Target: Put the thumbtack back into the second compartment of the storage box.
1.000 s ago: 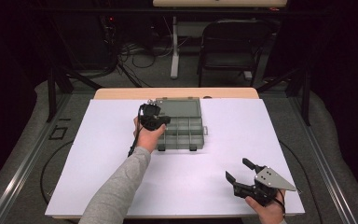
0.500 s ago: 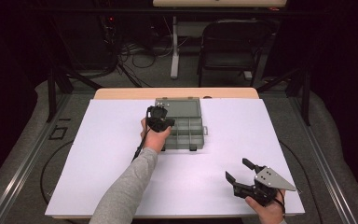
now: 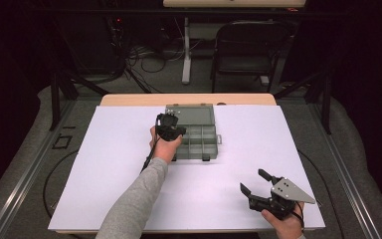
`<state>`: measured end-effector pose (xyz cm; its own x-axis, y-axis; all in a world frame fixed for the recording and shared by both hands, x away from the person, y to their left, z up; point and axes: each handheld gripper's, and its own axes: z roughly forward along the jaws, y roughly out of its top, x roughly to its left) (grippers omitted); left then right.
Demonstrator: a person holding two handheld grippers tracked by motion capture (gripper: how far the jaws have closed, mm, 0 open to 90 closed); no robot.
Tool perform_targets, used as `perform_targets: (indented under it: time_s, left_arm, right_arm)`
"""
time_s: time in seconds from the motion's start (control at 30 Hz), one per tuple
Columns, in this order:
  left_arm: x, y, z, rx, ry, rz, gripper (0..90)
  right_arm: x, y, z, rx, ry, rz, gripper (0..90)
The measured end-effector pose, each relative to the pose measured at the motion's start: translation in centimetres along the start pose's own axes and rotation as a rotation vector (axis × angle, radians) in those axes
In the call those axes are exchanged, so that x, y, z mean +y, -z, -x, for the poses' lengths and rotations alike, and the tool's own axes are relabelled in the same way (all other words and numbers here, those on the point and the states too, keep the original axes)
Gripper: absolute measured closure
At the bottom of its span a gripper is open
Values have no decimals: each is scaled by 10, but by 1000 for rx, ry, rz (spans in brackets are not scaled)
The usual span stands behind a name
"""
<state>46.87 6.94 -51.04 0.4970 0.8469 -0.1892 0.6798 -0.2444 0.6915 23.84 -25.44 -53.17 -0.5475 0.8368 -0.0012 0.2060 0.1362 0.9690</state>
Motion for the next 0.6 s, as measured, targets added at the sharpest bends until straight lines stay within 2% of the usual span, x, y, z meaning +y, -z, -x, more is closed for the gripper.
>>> perform_targets:
  time_s: [0.13,0.23,0.43,0.6]
  left_arm:
    - [0,1,1,3,-1,14,756]
    - [1,4,0,4,6,21,640]
    - [3,14,0,37,-13,66,425]
    - [2,28,2,30,-27,100,336]
  right_arm:
    - [0,0,0,1,0,0,207]
    - [0,0,0,0,0,1,207]
    - [0,0,0,0,-1,1,207]
    - [0,0,0,0,2,0,207]
